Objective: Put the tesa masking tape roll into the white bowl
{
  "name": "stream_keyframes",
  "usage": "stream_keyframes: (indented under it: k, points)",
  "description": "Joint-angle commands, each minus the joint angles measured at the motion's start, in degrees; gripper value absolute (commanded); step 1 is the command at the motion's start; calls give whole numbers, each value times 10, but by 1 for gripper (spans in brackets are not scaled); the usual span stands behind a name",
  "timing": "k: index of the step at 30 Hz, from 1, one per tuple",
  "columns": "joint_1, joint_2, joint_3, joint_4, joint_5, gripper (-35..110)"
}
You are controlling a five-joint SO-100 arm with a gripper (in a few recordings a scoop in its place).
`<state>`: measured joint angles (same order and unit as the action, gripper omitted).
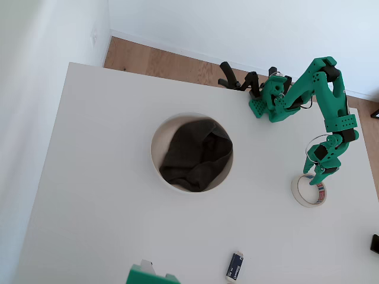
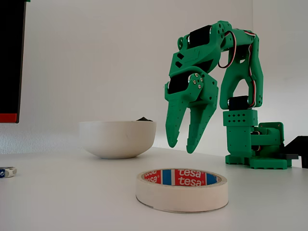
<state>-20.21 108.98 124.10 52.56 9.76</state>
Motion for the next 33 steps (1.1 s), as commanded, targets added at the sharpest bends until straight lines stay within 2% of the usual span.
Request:
stream_keyframes:
  k: [1, 33]
  points:
    - [-14, 8, -39, 4, 16, 14]
    - [-74, -83, -39, 4, 83, 13]
